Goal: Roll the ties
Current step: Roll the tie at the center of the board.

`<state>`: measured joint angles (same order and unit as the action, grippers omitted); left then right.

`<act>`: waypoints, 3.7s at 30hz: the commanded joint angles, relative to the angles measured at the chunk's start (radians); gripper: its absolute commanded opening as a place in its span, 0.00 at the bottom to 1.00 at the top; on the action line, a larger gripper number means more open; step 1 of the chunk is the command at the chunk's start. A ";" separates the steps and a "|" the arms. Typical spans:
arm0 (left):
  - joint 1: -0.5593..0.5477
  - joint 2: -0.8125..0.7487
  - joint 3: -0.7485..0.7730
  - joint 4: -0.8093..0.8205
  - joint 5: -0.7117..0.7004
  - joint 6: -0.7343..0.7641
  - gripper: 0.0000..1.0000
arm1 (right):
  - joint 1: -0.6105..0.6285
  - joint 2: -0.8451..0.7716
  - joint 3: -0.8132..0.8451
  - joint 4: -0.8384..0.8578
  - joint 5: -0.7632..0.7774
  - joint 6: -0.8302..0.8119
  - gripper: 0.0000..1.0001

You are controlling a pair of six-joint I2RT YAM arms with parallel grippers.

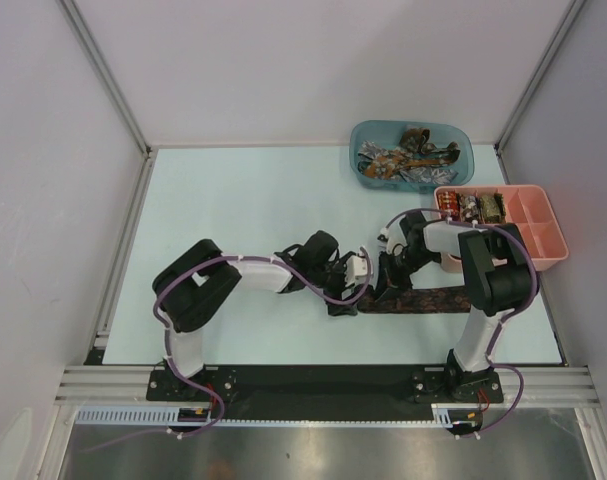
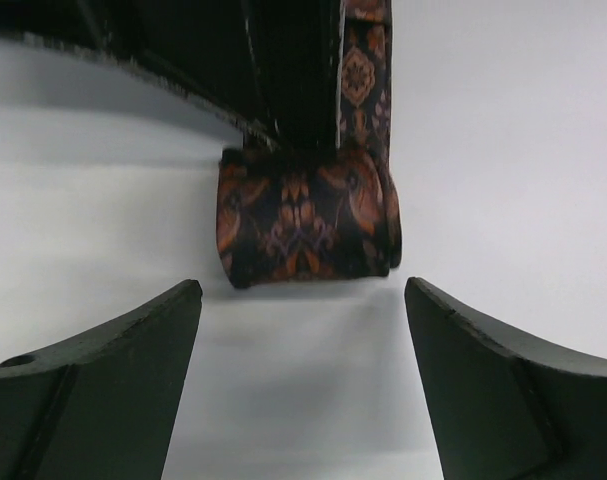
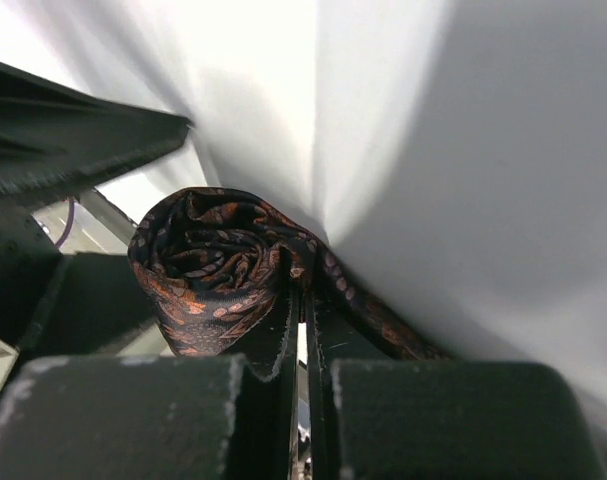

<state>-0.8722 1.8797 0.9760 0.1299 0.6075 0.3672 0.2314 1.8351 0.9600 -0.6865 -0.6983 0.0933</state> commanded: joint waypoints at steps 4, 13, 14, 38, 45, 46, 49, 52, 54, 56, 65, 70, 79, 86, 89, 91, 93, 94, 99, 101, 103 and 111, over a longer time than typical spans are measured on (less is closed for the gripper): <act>-0.044 0.087 0.079 0.086 0.044 -0.086 0.87 | 0.052 0.076 0.006 0.034 0.072 -0.037 0.00; -0.033 0.033 0.092 -0.160 -0.052 0.126 0.26 | 0.105 0.125 0.065 0.169 -0.036 0.020 0.00; -0.024 0.016 0.073 -0.217 -0.066 0.150 0.22 | 0.108 0.113 0.077 0.192 -0.043 0.048 0.00; -0.004 0.013 0.211 -0.622 -0.209 0.322 0.16 | 0.075 -0.051 0.019 0.278 -0.297 0.233 0.49; -0.005 0.025 0.213 -0.618 -0.198 0.331 0.21 | 0.121 0.010 0.011 0.377 -0.277 0.281 0.49; -0.005 0.025 0.211 -0.618 -0.198 0.335 0.22 | 0.126 0.016 0.011 0.375 -0.258 0.276 0.49; -0.005 0.024 0.210 -0.615 -0.195 0.346 0.24 | 0.135 0.041 0.006 0.361 -0.224 0.244 0.43; -0.005 0.024 0.211 -0.612 -0.190 0.351 0.26 | 0.137 0.058 0.013 0.334 -0.205 0.212 0.30; -0.005 0.025 0.208 -0.610 -0.195 0.349 0.29 | 0.138 0.055 0.011 0.309 -0.185 0.186 0.08; 0.001 0.018 0.208 -0.593 -0.192 0.331 0.35 | 0.135 0.046 0.006 0.289 -0.164 0.166 0.00; 0.105 -0.132 0.072 -0.347 0.007 0.165 0.76 | 0.114 0.059 0.002 0.176 -0.030 0.063 0.00; 0.102 -0.145 0.015 -0.234 0.066 0.090 0.84 | 0.117 0.061 0.011 0.148 0.043 0.048 0.00; 0.047 -0.056 0.003 -0.063 0.063 0.068 0.84 | 0.135 0.079 0.022 0.153 0.049 0.046 0.00; -0.001 -0.033 0.038 -0.122 -0.026 0.145 0.42 | 0.167 0.110 0.083 0.183 0.010 0.065 0.00; -0.007 -0.030 0.052 -0.216 -0.087 0.185 0.27 | 0.163 0.087 0.111 0.165 0.000 0.057 0.02; -0.007 -0.025 0.069 -0.292 -0.113 0.211 0.22 | 0.128 0.038 0.120 0.144 -0.015 0.048 0.14; -0.007 -0.024 0.078 -0.328 -0.158 0.219 0.21 | 0.096 -0.005 0.115 0.113 -0.056 0.051 0.22; -0.007 -0.021 0.081 -0.363 -0.169 0.222 0.21 | 0.079 -0.041 0.109 0.099 -0.069 0.046 0.30; -0.014 0.002 0.110 -0.415 -0.212 0.242 0.23 | 0.031 -0.129 0.057 0.061 -0.159 0.055 0.46; -0.017 0.013 0.118 -0.418 -0.215 0.237 0.26 | 0.034 -0.135 0.030 0.102 -0.200 0.095 0.50; -0.017 0.021 0.128 -0.412 -0.213 0.228 0.31 | 0.049 -0.122 0.019 0.140 -0.210 0.114 0.50; -0.019 0.032 0.135 -0.404 -0.213 0.214 0.37 | 0.097 -0.017 -0.009 0.255 -0.205 0.175 0.43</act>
<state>-0.8902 1.8713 1.1103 -0.2119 0.4553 0.5682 0.3099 1.7897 0.9661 -0.5190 -0.8860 0.2211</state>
